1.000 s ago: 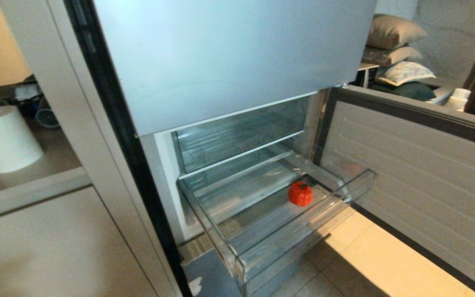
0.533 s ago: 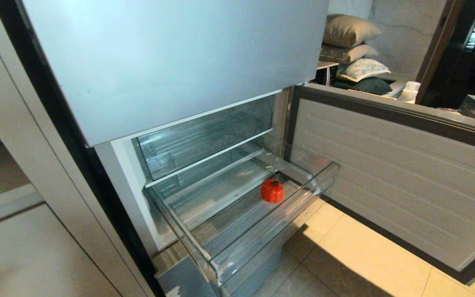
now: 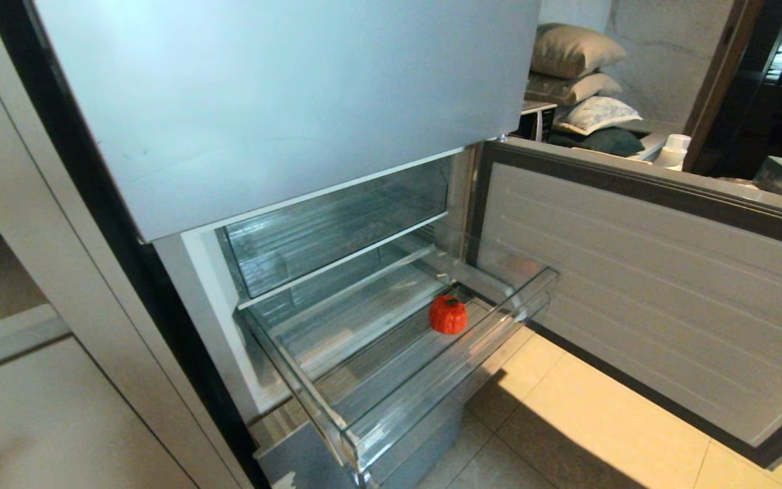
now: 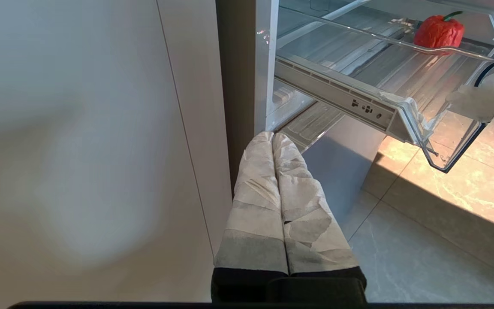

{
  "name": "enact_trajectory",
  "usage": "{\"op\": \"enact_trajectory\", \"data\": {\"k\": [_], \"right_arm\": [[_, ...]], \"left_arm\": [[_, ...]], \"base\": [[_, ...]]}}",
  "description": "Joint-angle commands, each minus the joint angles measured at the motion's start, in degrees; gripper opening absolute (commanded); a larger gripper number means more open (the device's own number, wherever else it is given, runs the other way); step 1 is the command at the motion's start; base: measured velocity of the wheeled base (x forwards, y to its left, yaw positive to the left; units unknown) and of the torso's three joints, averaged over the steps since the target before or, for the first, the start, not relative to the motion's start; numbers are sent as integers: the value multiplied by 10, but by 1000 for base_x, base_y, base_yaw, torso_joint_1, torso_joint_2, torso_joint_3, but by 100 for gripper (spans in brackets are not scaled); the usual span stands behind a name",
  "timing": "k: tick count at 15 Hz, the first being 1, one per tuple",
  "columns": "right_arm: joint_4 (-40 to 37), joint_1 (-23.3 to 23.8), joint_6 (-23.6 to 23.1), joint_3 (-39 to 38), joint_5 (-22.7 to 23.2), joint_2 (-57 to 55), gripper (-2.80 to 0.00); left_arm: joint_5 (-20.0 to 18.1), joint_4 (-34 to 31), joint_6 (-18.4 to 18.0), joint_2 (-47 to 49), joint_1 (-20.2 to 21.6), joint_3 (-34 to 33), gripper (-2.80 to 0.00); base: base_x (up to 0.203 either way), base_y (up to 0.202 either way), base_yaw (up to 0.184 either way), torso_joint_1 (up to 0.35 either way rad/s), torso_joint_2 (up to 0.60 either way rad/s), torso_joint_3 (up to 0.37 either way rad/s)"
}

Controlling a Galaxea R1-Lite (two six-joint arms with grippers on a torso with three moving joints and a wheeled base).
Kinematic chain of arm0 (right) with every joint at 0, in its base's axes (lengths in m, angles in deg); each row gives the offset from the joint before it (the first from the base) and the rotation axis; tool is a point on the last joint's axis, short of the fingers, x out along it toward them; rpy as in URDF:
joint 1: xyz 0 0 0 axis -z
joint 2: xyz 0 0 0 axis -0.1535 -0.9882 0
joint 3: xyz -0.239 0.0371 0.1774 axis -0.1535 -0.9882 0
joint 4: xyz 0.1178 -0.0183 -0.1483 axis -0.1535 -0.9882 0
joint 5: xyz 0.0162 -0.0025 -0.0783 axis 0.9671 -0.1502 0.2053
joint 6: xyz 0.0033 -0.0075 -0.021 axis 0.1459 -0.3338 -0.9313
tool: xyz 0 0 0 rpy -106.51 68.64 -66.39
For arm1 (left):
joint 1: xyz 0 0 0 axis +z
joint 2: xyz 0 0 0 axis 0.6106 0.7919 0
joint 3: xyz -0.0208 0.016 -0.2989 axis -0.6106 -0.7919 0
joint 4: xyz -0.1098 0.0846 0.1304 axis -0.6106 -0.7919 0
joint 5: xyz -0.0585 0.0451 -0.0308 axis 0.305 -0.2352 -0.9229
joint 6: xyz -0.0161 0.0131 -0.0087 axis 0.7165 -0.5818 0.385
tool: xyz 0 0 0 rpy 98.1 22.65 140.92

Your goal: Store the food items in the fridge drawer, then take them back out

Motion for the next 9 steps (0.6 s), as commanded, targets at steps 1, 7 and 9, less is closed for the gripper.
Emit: {"op": "enact_trajectory", "data": {"k": [1,7,9], "right_arm": [[3,100,11,105,-5,-158,-280],[5,378,17,293,110,-418,-280],[15,425,20,341,139,-498,-280]], "left_arm": [[0,0,0,0,0,0,-280],[0,0,0,0,0,0,-280],[0,0,0,0,0,0,-280]], "base": [[0,0,0,0,0,0],[0,0,0,0,0,0],[0,0,0,0,0,0]]}}
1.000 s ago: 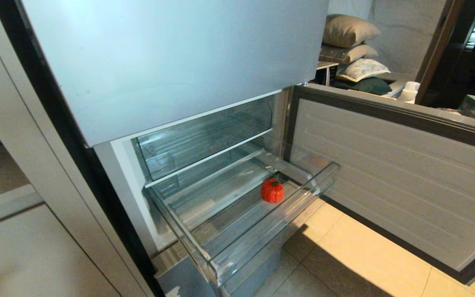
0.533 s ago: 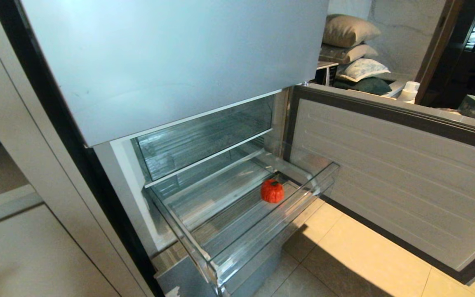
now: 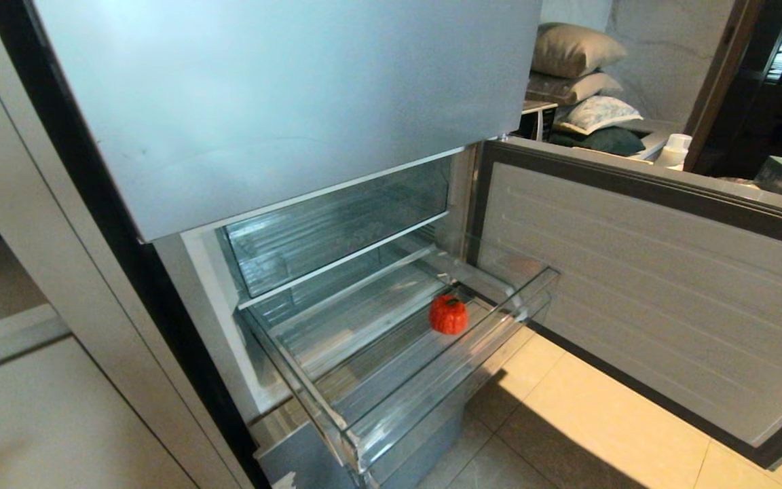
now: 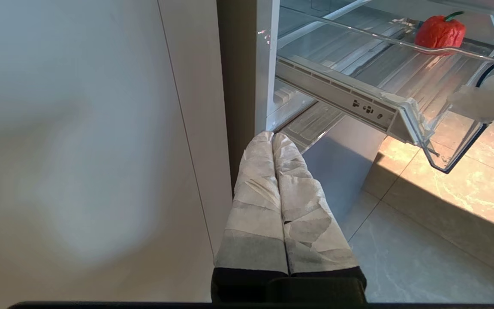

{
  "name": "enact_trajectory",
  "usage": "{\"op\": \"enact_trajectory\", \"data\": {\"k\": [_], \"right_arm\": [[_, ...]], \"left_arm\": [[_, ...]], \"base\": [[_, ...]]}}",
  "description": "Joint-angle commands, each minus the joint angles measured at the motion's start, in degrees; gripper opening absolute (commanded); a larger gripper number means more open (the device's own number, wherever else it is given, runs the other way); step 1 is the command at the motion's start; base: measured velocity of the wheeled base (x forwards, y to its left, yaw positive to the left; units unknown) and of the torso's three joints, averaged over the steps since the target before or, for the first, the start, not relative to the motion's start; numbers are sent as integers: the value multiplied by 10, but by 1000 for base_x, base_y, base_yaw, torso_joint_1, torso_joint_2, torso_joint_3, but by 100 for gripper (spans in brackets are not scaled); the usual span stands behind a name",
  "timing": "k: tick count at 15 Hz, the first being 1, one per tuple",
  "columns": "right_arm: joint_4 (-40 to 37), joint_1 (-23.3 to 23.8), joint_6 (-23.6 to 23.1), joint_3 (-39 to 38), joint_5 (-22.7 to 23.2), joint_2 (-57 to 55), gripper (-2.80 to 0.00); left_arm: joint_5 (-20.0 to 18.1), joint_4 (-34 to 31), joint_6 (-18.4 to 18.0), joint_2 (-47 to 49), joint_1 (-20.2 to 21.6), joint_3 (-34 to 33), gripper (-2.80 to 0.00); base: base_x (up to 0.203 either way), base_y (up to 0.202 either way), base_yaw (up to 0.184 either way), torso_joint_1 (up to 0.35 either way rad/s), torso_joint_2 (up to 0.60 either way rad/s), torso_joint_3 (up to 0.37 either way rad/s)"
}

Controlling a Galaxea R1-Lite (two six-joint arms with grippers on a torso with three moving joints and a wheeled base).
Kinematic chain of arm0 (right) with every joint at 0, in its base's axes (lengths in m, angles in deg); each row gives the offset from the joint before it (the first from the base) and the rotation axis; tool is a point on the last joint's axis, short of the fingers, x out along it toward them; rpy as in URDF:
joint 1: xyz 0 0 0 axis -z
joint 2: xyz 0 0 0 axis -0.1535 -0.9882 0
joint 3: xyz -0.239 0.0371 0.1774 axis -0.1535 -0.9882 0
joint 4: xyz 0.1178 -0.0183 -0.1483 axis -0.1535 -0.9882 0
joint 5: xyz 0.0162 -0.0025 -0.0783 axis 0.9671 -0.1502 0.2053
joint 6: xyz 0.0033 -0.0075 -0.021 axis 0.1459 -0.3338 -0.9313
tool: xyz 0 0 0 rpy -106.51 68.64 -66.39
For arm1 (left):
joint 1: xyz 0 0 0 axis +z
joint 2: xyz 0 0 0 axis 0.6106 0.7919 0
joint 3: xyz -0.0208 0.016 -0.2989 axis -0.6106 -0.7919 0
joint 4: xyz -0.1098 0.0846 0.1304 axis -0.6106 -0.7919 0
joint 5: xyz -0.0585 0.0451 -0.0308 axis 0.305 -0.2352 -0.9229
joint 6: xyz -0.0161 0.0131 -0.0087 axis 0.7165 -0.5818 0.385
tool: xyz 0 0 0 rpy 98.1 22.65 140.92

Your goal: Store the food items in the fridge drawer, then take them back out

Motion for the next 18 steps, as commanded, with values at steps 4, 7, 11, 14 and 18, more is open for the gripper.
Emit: {"op": "enact_trajectory", "data": {"k": [4,7,11,14,18], "right_arm": [[98,105,3,82,32,-224,-280],[113,114,3,113,66,-299,-280],[114,116,1,135,127,-379,0],[114,129,1,153,132,-426,0],[114,142,-3,192,139,-487,0]], "left_arm": [[0,0,0,0,0,0,-280],[0,0,0,0,0,-1,-280],[0,0,0,0,0,0,-280],[0,0,-1,0,0,0,-280],[0,0,0,0,0,0,-280]], "base": [[0,0,0,0,0,0],[0,0,0,0,0,0],[0,0,0,0,0,0],[0,0,0,0,0,0],[0,0,0,0,0,0]]}}
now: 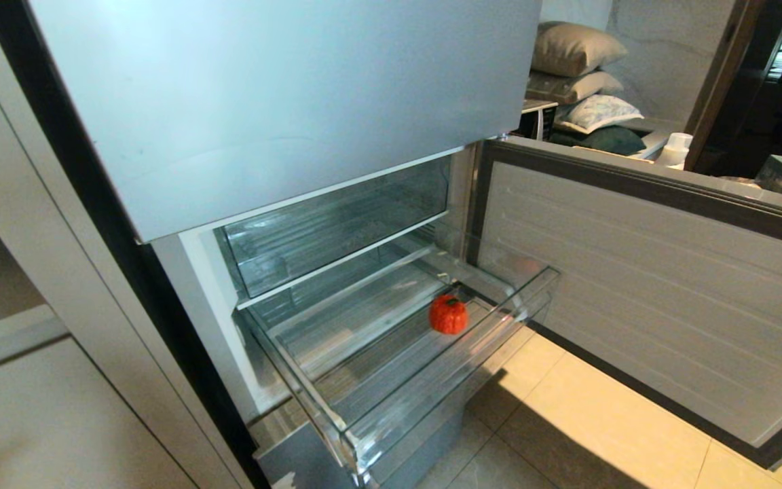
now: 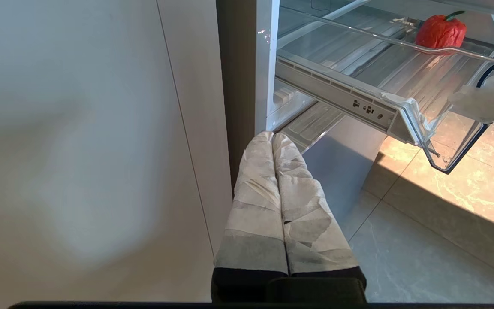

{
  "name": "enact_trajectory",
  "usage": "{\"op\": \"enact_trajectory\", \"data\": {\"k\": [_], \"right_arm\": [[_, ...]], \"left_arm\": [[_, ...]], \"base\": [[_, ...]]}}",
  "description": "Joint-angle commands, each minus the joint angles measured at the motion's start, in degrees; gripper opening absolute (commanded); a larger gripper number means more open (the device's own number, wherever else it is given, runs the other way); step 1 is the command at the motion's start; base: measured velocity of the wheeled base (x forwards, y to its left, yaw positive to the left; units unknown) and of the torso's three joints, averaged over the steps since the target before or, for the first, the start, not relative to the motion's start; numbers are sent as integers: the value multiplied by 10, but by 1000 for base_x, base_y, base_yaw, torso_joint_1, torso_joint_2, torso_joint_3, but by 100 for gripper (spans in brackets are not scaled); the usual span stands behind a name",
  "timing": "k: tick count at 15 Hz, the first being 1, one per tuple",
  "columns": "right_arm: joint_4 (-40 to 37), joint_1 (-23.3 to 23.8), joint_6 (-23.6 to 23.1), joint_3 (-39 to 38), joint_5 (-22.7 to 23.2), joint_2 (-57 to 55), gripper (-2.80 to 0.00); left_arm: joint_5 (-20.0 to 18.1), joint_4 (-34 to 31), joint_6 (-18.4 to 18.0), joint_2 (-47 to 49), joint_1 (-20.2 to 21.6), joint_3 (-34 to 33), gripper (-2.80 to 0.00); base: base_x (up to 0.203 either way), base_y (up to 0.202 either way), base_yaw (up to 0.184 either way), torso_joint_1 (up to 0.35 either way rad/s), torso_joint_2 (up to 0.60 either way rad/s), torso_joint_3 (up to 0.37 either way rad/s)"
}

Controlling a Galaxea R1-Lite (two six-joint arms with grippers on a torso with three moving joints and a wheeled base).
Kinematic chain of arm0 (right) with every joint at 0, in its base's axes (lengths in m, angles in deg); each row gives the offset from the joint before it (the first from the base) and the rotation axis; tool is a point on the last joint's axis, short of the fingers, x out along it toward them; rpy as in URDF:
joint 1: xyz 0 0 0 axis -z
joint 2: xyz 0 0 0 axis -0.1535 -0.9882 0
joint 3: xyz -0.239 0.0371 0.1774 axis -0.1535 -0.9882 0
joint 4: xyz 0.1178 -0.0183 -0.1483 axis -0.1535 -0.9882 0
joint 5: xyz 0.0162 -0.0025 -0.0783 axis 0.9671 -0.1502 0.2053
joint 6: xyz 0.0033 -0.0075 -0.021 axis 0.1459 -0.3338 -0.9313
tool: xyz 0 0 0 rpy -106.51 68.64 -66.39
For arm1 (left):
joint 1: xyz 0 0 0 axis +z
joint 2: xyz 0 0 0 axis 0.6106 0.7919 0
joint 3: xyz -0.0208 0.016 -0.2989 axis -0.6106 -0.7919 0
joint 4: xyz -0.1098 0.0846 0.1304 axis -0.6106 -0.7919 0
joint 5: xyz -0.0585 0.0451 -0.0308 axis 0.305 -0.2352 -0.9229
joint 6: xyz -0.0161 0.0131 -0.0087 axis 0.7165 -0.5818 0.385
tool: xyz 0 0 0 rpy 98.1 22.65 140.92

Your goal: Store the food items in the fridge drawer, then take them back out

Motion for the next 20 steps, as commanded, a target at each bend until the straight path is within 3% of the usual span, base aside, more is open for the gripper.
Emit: {"op": "enact_trajectory", "data": {"k": [1,5,16,20], "right_arm": [[2,3,-1,27,14,-58,0],[2,3,-15,78,60,-140,0],[0,-36,-36,293,64,-346,0],[0,-53,-36,331,64,-382,0]], "left_arm": [[0,0,-1,0,0,0,-280],[0,0,0,0,0,0,-280],[0,0,0,0,0,0,-280],[0,0,0,0,0,0,-280]], "base": [[0,0,0,0,0,0],[0,0,0,0,0,0],[0,0,0,0,0,0],[0,0,0,0,0,0]]}}
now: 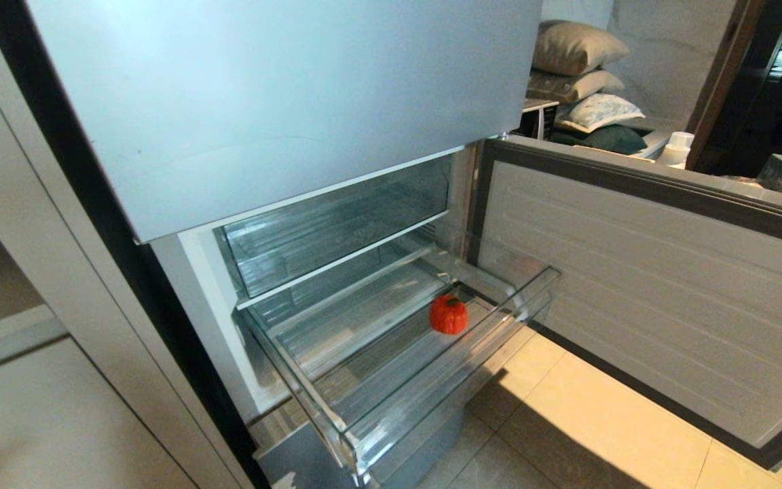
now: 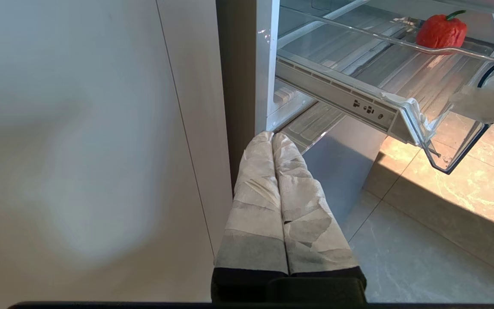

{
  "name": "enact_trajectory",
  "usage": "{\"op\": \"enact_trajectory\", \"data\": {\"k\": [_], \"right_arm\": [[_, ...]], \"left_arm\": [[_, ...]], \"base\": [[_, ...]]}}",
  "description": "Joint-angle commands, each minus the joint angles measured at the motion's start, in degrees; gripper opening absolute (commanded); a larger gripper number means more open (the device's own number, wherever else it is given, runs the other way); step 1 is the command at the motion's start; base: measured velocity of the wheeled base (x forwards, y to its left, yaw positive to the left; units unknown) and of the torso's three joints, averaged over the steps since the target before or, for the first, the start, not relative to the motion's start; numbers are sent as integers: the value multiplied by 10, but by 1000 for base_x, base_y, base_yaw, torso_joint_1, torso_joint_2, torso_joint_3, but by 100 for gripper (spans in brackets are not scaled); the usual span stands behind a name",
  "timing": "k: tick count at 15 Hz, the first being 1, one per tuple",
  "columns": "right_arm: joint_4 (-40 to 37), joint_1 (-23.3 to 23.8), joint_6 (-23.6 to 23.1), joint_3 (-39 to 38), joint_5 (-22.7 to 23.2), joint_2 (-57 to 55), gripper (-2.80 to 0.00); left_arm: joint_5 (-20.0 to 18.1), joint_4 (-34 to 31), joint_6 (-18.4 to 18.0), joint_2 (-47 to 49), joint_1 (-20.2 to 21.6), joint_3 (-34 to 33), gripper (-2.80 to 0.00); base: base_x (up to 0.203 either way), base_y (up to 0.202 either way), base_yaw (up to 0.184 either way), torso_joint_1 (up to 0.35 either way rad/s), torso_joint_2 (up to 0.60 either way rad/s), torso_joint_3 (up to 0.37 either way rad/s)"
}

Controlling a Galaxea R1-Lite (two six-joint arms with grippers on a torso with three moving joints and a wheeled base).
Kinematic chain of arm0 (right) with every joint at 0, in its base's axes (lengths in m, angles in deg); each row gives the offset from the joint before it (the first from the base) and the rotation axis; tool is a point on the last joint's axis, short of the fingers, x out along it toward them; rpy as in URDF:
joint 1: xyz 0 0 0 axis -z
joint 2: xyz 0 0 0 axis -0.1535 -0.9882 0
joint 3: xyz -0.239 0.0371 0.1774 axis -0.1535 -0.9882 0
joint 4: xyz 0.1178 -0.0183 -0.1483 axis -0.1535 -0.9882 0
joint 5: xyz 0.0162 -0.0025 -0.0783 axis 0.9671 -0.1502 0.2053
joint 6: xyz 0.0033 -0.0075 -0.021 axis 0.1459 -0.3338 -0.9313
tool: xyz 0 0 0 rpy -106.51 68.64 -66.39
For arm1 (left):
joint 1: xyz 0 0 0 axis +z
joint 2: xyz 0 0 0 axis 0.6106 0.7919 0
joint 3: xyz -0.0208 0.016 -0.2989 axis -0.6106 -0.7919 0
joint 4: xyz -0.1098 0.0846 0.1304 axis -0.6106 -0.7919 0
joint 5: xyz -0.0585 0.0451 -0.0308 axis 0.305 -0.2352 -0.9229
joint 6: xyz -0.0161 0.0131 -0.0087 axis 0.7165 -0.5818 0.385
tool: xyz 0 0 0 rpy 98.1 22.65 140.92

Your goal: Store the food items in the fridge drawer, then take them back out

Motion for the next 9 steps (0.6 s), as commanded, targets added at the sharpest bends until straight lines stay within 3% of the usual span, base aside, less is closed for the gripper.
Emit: {"op": "enact_trajectory", "data": {"k": [1,9], "right_arm": [[1,-6,1,13,2,-27,0],[1,-12,0,31,-1,-63,0]], "left_arm": [[0,0,0,0,0,0,-280],[0,0,0,0,0,0,-280]], "base": [[0,0,0,0,0,0],[0,0,0,0,0,0]]}}
